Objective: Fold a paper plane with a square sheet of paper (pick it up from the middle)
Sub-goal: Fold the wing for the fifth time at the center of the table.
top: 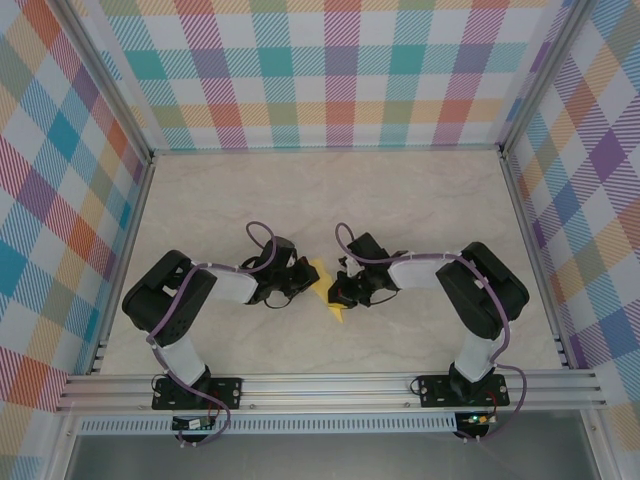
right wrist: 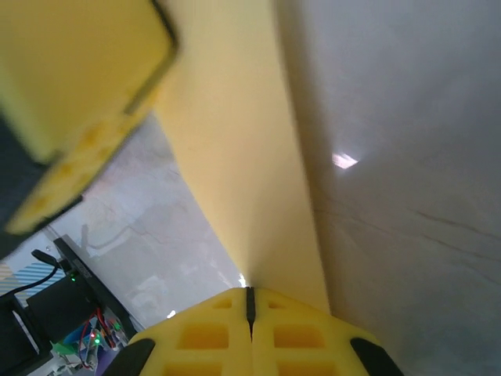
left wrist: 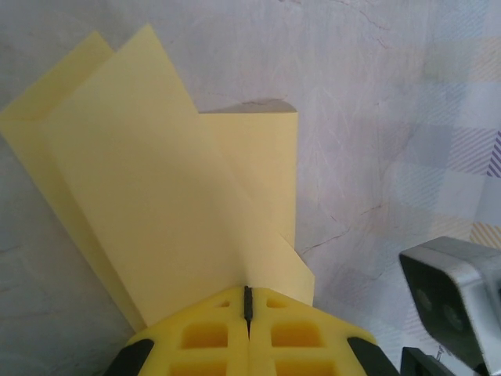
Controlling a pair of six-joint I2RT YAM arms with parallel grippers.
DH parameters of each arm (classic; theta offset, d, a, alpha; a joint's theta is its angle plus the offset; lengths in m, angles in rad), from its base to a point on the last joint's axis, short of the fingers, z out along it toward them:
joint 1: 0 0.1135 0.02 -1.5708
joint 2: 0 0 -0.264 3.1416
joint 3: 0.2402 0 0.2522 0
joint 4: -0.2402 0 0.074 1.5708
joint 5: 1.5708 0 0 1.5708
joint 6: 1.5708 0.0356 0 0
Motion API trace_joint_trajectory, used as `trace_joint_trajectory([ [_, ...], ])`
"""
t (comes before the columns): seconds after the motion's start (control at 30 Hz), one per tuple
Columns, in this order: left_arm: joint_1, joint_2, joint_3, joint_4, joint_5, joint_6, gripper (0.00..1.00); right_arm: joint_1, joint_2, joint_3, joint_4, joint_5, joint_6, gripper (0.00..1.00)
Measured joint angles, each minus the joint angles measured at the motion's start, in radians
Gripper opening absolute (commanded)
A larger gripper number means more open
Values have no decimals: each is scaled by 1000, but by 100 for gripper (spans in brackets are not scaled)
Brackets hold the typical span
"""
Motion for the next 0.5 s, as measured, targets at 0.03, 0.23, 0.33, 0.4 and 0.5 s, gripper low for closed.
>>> trace_joint_trajectory([
  [0.03, 0, 0, 0, 0, 0, 0, 0, 0, 2, 17, -1, 1, -3, 6],
  [0.23, 0, 0, 0, 0, -3, 0, 0, 0, 57, 124, 0, -7, -17, 6],
  [0.33, 0, 0, 0, 0, -4, 0, 0, -2, 83, 137, -6, -14, -18, 6],
  [0.4, 0, 0, 0, 0, -4, 0, 0, -2, 95, 136, -9, -10, -18, 6],
  [0.5, 0, 0, 0, 0, -4, 0, 0, 0, 113, 117, -5, -2, -18, 6],
])
